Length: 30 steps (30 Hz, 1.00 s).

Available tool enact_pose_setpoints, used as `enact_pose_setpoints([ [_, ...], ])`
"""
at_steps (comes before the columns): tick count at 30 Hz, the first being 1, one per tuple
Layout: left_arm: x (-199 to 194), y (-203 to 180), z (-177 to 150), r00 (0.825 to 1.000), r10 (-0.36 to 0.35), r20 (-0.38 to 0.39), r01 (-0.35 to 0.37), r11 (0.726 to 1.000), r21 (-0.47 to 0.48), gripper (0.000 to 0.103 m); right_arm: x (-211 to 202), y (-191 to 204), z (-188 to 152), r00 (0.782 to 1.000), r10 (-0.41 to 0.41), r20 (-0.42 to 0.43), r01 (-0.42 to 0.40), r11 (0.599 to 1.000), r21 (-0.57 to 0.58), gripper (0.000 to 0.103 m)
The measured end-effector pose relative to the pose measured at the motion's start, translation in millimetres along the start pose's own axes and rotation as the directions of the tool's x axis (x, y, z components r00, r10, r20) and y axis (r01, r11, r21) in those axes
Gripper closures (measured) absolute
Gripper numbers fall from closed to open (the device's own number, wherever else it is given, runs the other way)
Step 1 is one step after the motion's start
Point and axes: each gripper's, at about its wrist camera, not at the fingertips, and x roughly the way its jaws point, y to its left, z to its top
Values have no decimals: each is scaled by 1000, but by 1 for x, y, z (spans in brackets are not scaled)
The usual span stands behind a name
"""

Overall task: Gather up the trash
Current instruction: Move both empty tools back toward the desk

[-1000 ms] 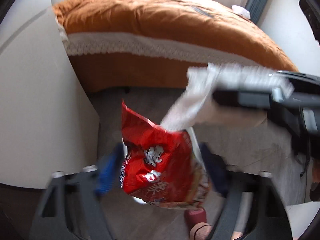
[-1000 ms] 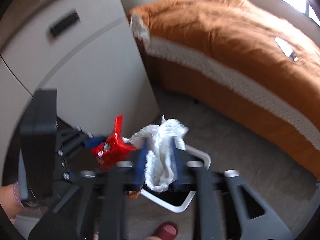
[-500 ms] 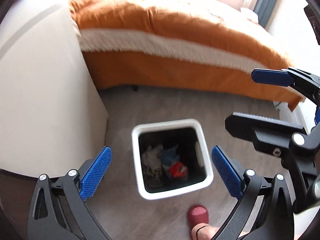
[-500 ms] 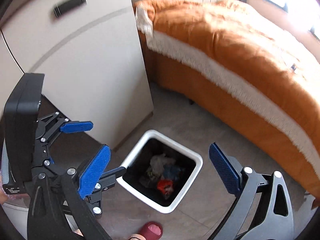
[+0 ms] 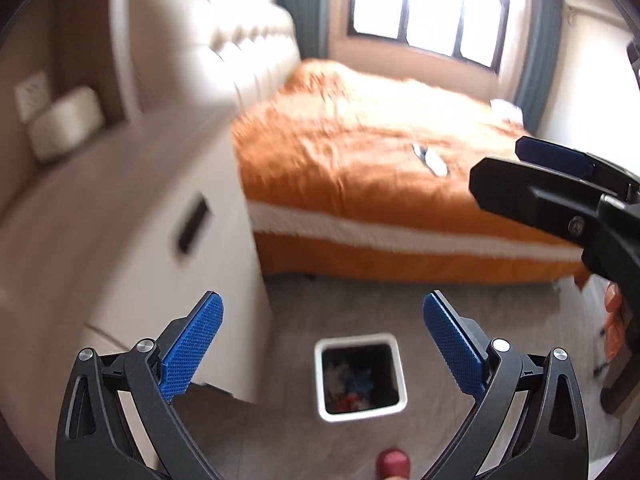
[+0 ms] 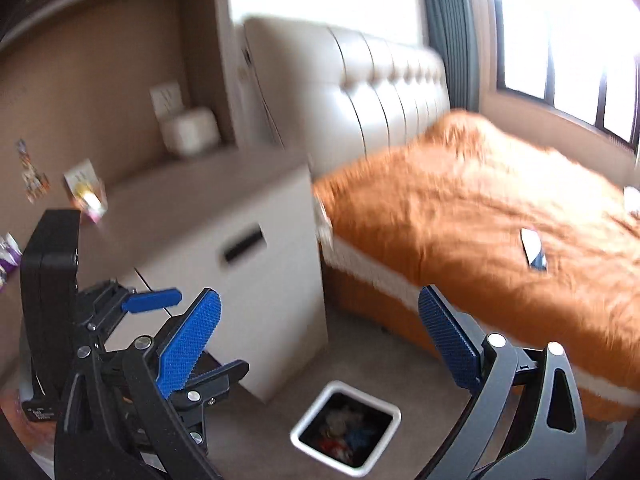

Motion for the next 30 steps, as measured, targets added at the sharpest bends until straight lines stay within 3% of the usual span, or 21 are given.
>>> enact_pose_setpoints([
  [4, -61, 28, 20, 997, 36, 69, -31, 997, -73, 5, -30, 37, 48, 993, 68, 93, -64, 997, -50, 4],
  [6, -87, 38, 25, 991, 95, 96, -87, 993, -79, 5, -40, 53, 61, 985, 105, 137, -97, 993, -68, 4],
  [9, -126, 62, 26, 974, 188, 126, -175, 978, -112, 5, -50, 84, 84, 964, 178, 199, -162, 982, -92, 4],
  [14, -180, 121, 19, 933, 339, 124, -309, 928, -210, 5, -62, 139, 103, 923, 244, 297, -205, 966, -159, 4],
  [18, -222, 172, 12, 898, 425, 111, -378, 877, -297, 5, -58, 194, 121, 910, 306, 279, -253, 944, -211, 4],
  [21, -252, 206, 6, 861, 499, 97, -447, 834, -323, 5, -48, 227, 124, 914, 320, 249, -268, 937, -223, 4],
  [25, -279, 247, -5, 857, 506, 102, -444, 824, -352, 5, -32, 273, 120, 915, 343, 214, -300, 930, -211, 4],
  [30, -285, 279, -11, 852, 516, 88, -458, 817, -350, 5, -13, 315, 113, 927, 321, 193, -286, 940, -188, 4],
])
